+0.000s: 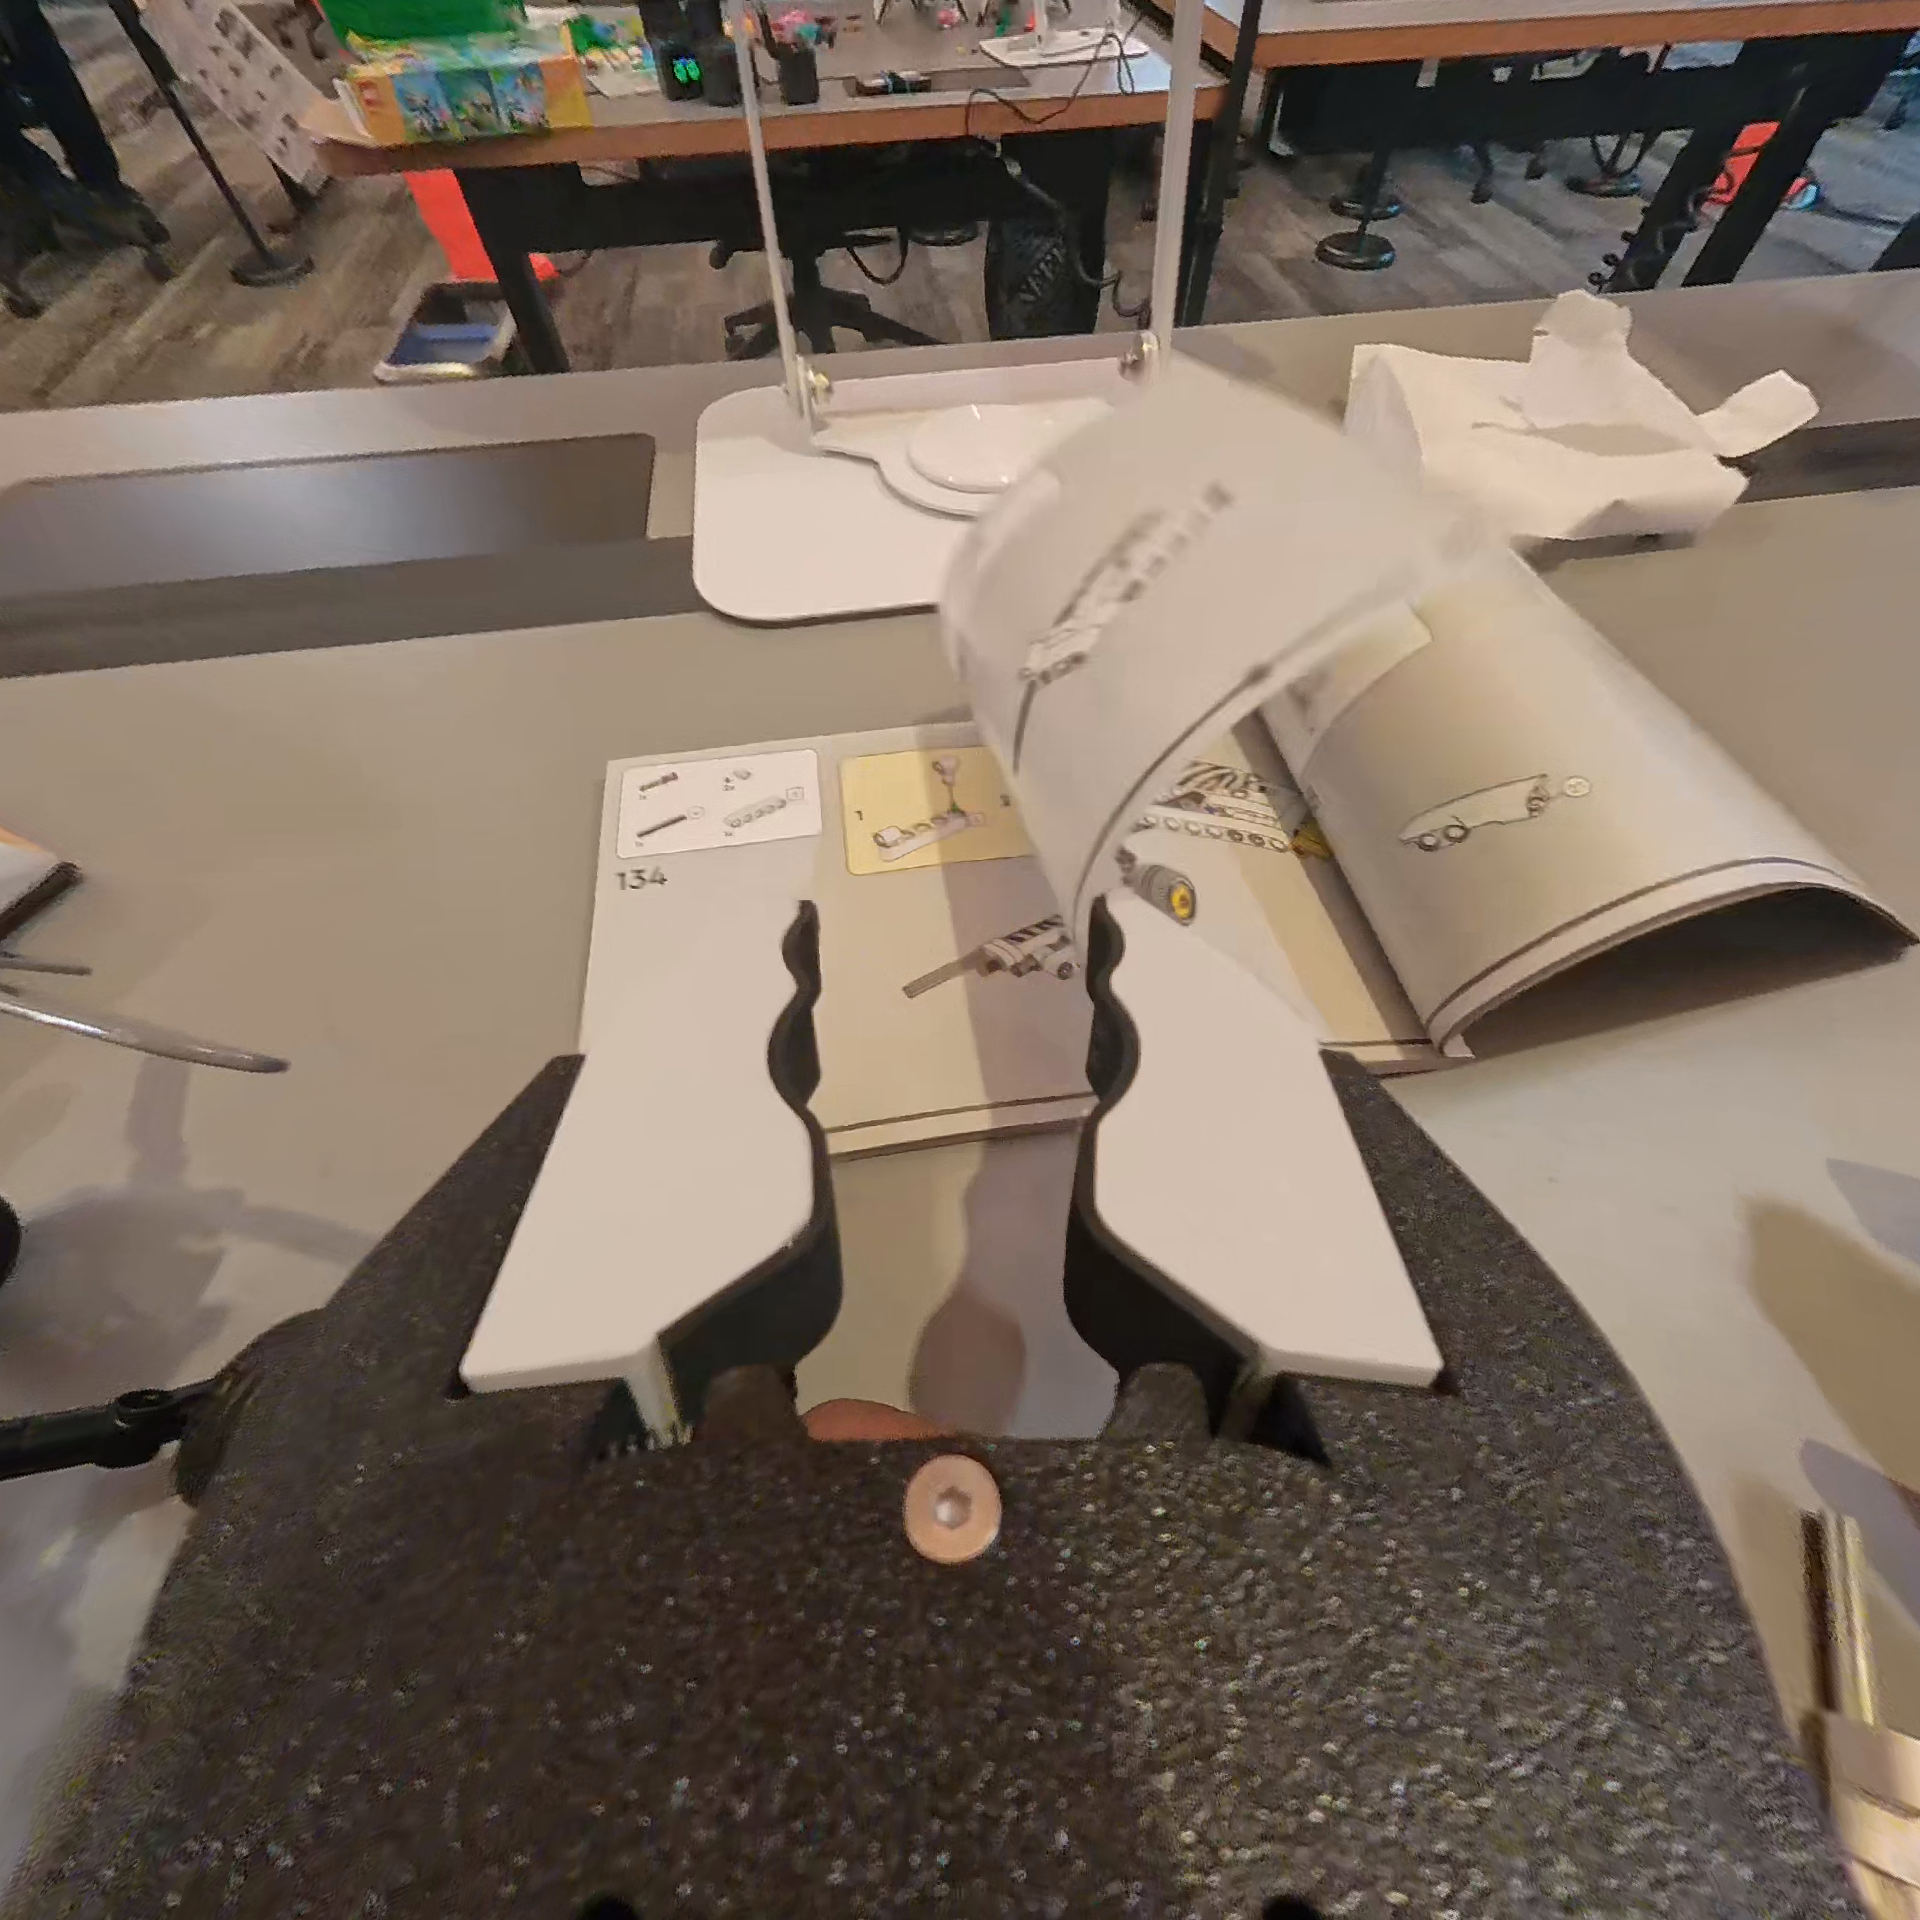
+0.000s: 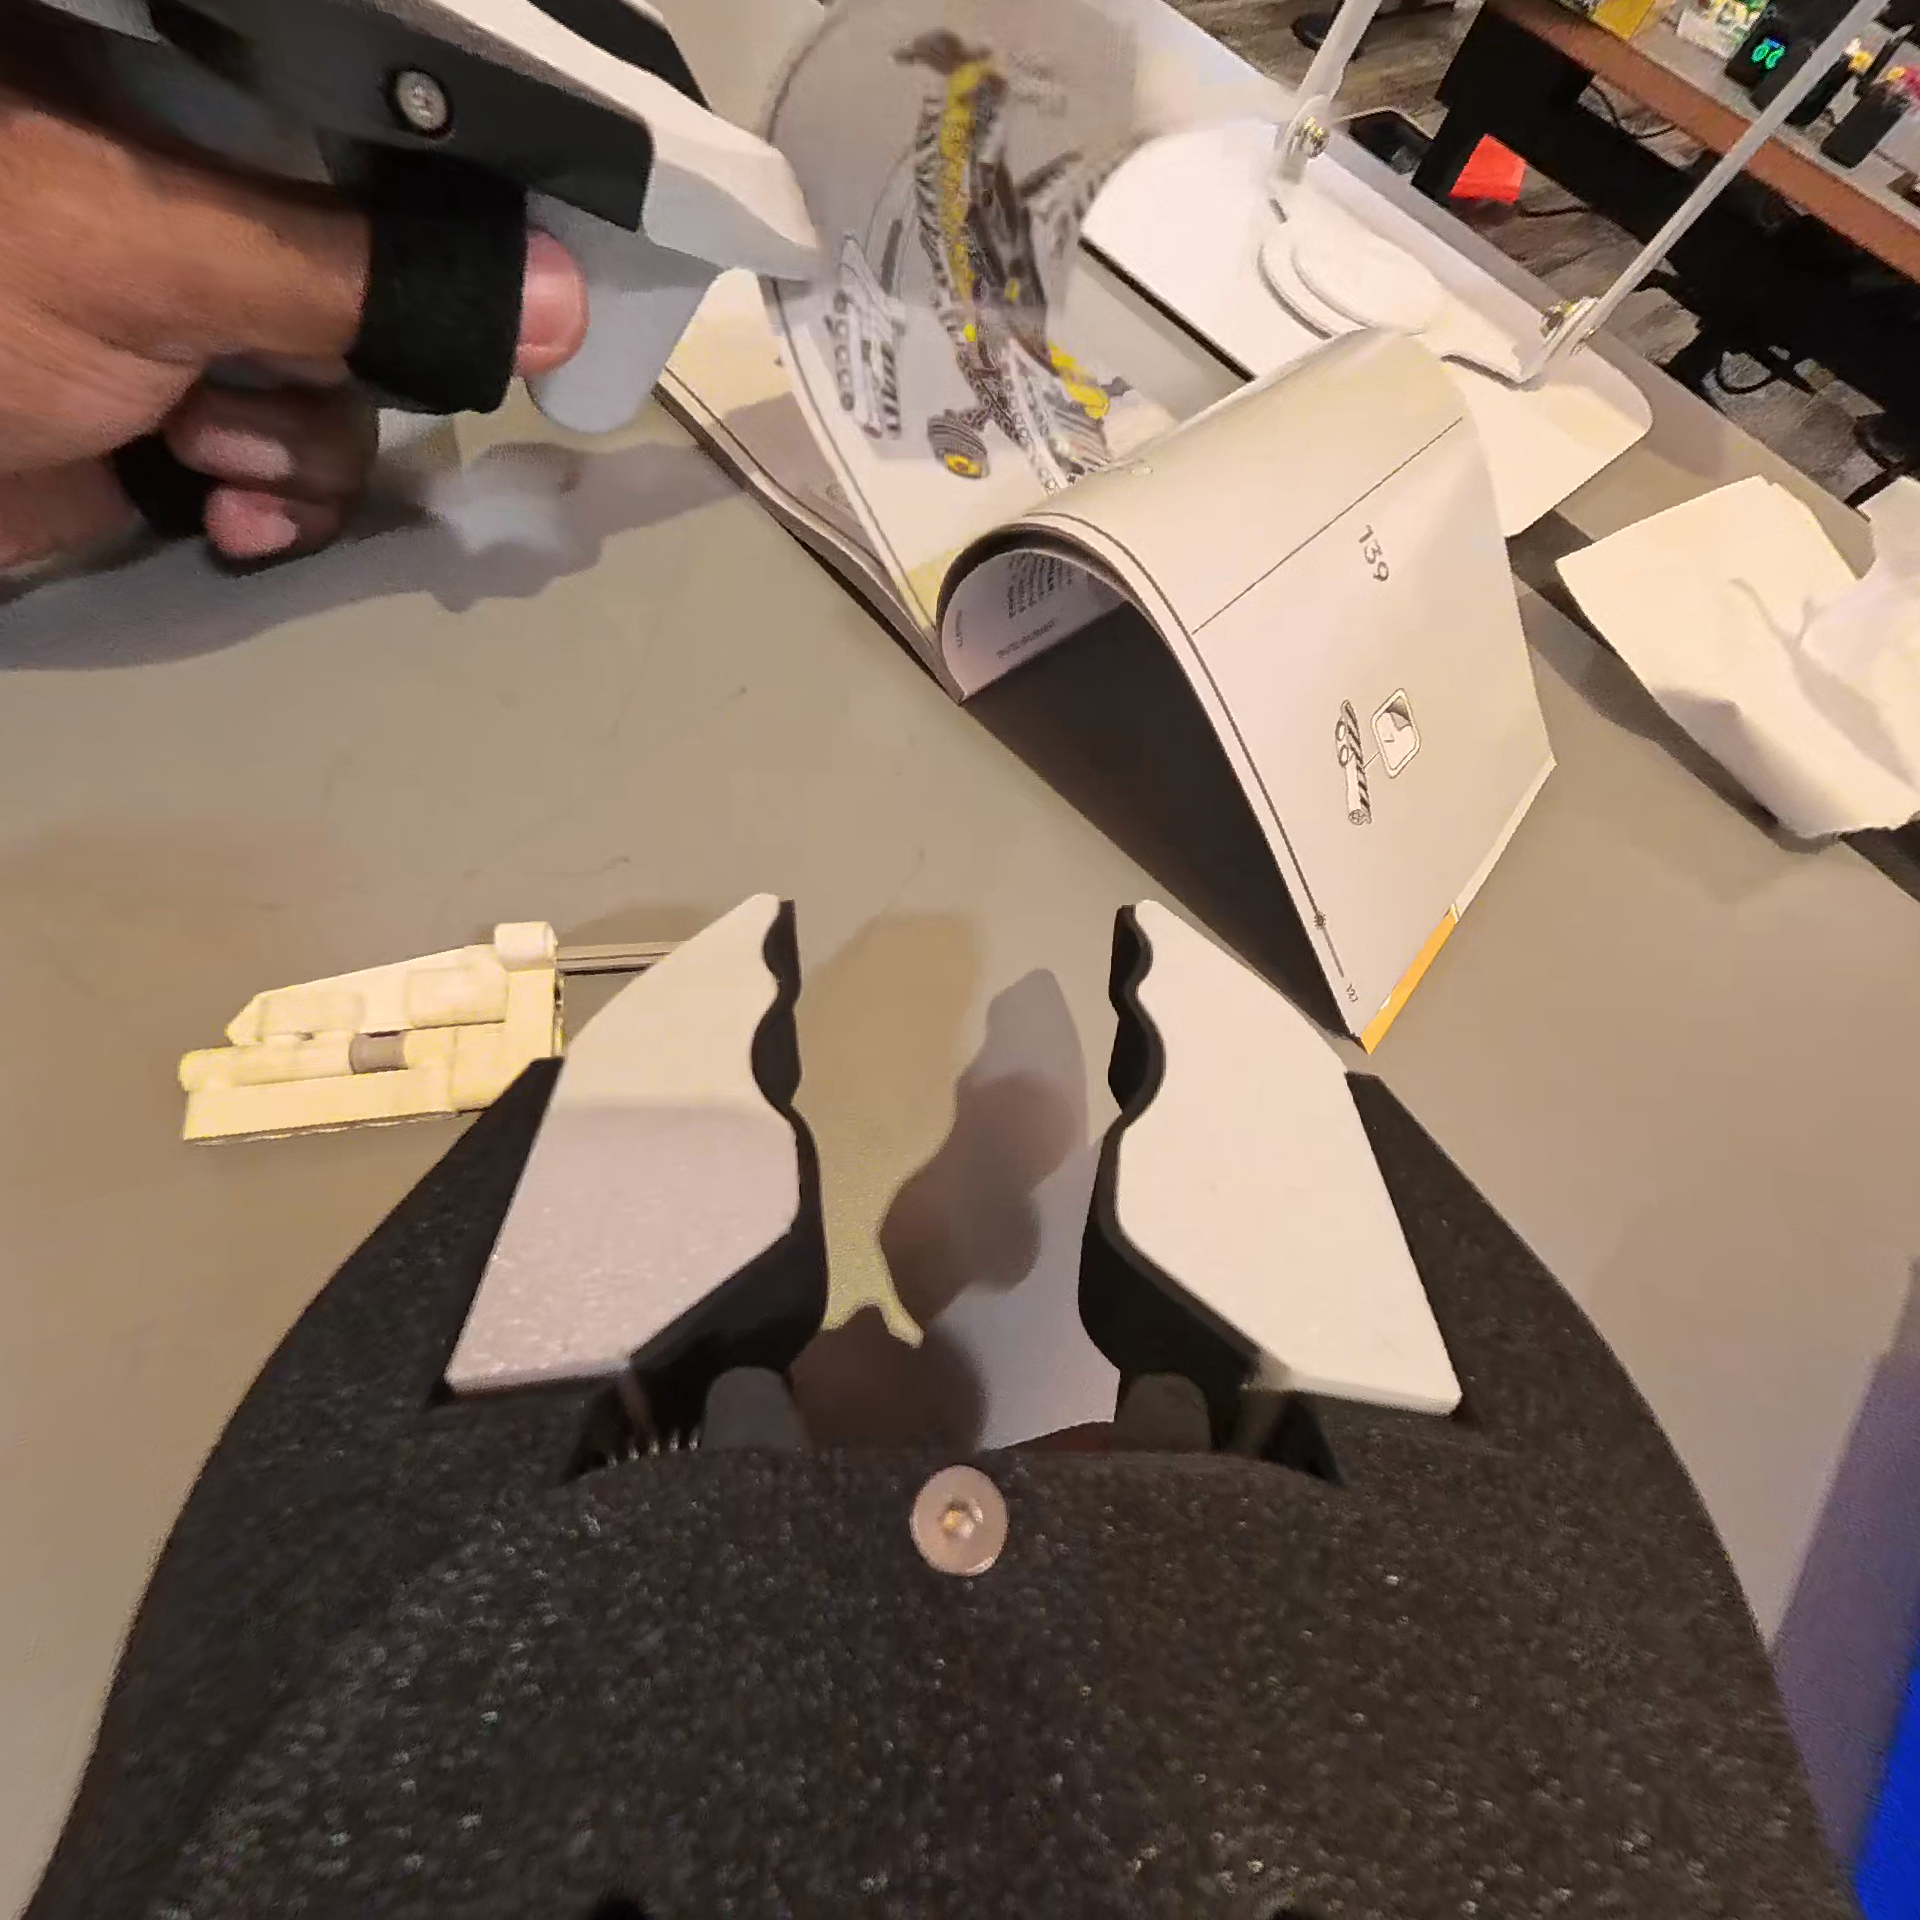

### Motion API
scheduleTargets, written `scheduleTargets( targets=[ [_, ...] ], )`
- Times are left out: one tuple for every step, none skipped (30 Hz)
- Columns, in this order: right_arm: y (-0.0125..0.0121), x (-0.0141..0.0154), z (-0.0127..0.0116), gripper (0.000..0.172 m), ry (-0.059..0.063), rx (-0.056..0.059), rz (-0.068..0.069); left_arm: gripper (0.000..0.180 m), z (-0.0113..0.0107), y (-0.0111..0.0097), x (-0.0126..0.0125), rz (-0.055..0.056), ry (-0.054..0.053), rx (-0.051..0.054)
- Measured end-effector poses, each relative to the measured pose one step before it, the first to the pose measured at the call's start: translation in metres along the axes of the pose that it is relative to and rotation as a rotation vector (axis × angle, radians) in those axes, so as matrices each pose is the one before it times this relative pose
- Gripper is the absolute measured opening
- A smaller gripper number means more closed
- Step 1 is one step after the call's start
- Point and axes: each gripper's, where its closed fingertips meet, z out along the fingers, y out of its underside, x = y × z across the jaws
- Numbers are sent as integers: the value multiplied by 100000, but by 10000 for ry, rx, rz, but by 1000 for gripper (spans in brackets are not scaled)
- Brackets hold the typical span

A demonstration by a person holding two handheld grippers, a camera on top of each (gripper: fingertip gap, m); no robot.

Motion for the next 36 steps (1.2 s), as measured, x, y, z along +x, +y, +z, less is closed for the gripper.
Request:
scheduleTargets(
  targets=[
    [42, -15, 22, 58, -30, -30, 12, 50, -29, 155, 254, -89, 174, -92],
    [12, 18, 16, 58, -23, -7, 36, 52, -70, 34, 199, 10, 97, -2],
    [18, 13, 14, 57, -28, -10, 47, 56, -91, -50, 129, 21, 67, 71],
    [26, 16, 24, 57, -29, -14, 41, 61, -77, -37, 51, 4, 48, 50],
    [17, 1, 11, 57, -32, -14, 29, 65, -61, -6, 38, -8, 48, 22],
    [23, 2, 12, 57, -25, -10, 22, 68, -71, -6, 17, -5, 33, 26],
    [22, -22, 5, 56, -27, -11, 9, 71, -75, -7, 26, -2, 25, 29],
    [19, -15, 17, 56, -22, -19, -1, 72, -63, -6, 101, 19, 62, 23],
    [27, -28, 15, 56, -18, -18, -6, 73, -40, 6, 86, 30, 47, 12],
    [25, -20, 16, 56, -15, -17, -13, 73, -23, -15, 68, 28, 39, 15],
    [28, -34, 14, 56, -21, -21, -16, 73, -18, 6, 32, 11, 24, 2],
    [12, -33, 13, 56, -20, -15, -14, 74, -10, -7, 77, 19, 52, 11],
    [20, -32, 19, 55, -21, -13, -7, 74, -35, 14, 83, 21, 51, 2],
    [21, -21, 10, 55, -28, -16, -4, 74, -60, 99, 142, -19, 80, -52],
    [19, -23, 11, 55, -26, -14, 2, 75, -73, 164, 256, -12, 129, -88],
    [29, -21, 21, 55, -24, -20, 4, 75, -108, 159, 265, 1, 111, -77],
    [21, -3, 16, 55, -16, -18, 8, 75, -135, 136, 264, 3, 101, -50],
    [4, -6, 4, 55, -11, -5, 5, 75, -143, 145, 248, -23, 106, -56],
    [8, -18, 10, 55, -9, -6, -3, 75, -148, 202, 261, -79, 124, -92],
    [11, 4, -6, 55, 0, -8, -6, 75, -168, 221, 280, -118, 144, -104],
    [9, -8, 10, 55, -3, -6, -7, 75, -203, 211, 281, -112, 130, -83],
    [12, -20, 8, 55, -13, -9, -8, 76, -249, 162, 269, -79, 104, -35],
    [15, -11, 7, 55, -11, -9, -4, 76, -271, 164, 285, -31, 91, -14],
    [-1, -7, 1, 55, -4, 1, 3, 77, -281, 139, 243, -40, 64, 18],
    [1, -1, 5, 55, -7, -3, 5, 77, -300, 78, 200, -53, 72, 48],
    [5, 2, 9, 55, -11, -8, 10, 77, -296, 48, 222, 23, 74, 40],
    [-5, 5, -6, 55, -12, 3, 13, 77, -258, 47, 257, 63, 63, 19],
    [-3, -10, 8, 55, -19, 2, 10, 77, -240, 37, 385, 59, 131, 35],
    [5, -14, 3, 55, -23, -4, 8, 77, -215, 45, 451, 64, 129, 35],
    [1, -7, 6, 55, -17, -1, 10, 77, -175, 25, 524, 103, 154, 44],
    [2, -21, 5, 55, -29, -2, 6, 77, -158, -137, 679, 174, 252, 163],
    [3, -50, -1, 55, -47, 0, -1, 77, -154, -258, 753, 238, 297, 279],
    [-17, -47, -1, 55, -53, 10, -1, 77, -117, -244, 892, 299, 392, 282],
    [-11, -65, -9, 55, -66, 10, -2, 77, -58, -89, 1049, 325, 508, 181],
    [-16, -79, -7, 55, -83, 15, -1, 76, -19, 81, 1018, 295, 512, 22],
    [-21, -85, -25, 55, -95, 23, -7, 77, -21, 124, 898, 282, 447, -68]
  ],
)
